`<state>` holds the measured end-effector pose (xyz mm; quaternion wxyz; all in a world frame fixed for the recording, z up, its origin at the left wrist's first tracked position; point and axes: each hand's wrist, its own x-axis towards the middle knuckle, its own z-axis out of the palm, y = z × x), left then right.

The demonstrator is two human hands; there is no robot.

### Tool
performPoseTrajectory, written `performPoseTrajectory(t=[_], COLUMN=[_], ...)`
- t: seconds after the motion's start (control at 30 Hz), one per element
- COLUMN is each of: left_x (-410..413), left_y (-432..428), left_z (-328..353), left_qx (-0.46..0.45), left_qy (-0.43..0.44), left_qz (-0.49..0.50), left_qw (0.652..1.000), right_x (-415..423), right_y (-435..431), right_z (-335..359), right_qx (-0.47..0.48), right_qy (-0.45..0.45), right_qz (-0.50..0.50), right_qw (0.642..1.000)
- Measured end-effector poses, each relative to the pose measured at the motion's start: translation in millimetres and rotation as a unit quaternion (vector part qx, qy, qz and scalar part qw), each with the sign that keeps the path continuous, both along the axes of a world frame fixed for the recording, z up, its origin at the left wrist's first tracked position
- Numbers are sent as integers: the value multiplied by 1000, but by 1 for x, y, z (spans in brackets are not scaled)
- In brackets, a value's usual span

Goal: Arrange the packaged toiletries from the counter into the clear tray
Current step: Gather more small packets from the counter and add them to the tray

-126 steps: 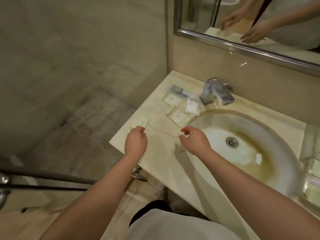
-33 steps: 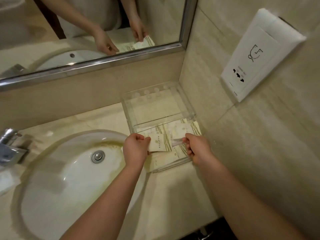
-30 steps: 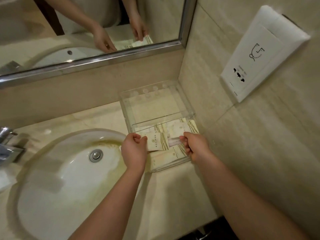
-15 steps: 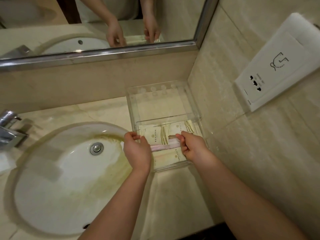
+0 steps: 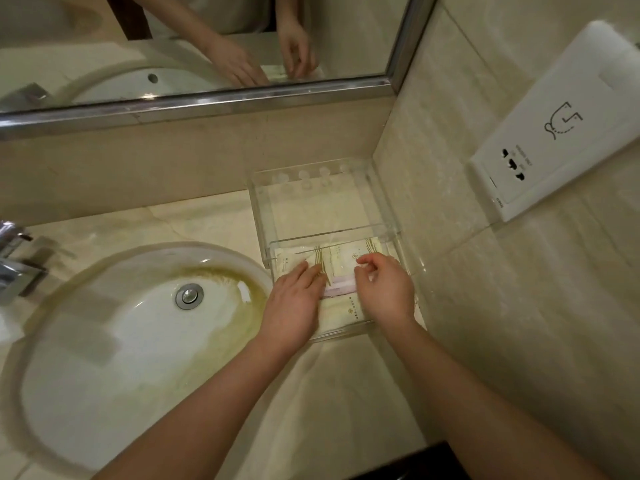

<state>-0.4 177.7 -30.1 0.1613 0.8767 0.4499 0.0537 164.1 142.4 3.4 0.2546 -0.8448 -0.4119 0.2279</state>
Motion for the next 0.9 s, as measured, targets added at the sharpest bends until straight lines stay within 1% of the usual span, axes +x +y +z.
performPoseTrajectory(t=[0.07, 0.1, 0.17, 0.23, 0.37, 0.47, 0.6, 0.67, 0.7, 0.8, 0.87, 0.9], left_x=[2, 3, 4, 3, 1, 1, 1, -2, -3, -7, -6, -5], left_y=[0, -1, -1, 1, 5, 7, 11, 15, 18, 21, 23, 24], left_z=[2, 2, 2, 1, 0, -1, -2, 0, 0, 1, -2, -1], left_qx=[-7, -12, -23, -26, -17, -31, -69, -64, -52, -18, -17, -17], left_qy=[9, 13, 22, 20, 18, 10, -55, -76, -63, 29, 46, 36], left_qz=[-5, -7, -13, -26, -51, -61, -63, -63, -66, -81, -62, -49], left_qw=[1000, 1000, 999, 999, 998, 998, 994, 993, 994, 996, 997, 998], right_x=[1, 2, 4, 6, 8, 7, 6, 6, 6, 5, 4, 3], right_y=[2, 4, 7, 9, 9, 7, 6, 6, 6, 6, 6, 6], right_z=[-10, -14, -20, -24, -26, -26, -28, -28, -28, -27, -26, -26], right_qx=[11, 0, -49, -93, -105, -105, -110, -112, -111, -112, -114, -115], right_qy=[-85, -112, -134, -126, -117, -113, -126, -133, -135, -135, -134, -132], right_qz=[82, 114, 156, 179, 180, 165, 168, 170, 170, 169, 170, 171], right_qw=[993, 987, 977, 971, 971, 974, 971, 970, 970, 970, 970, 970])
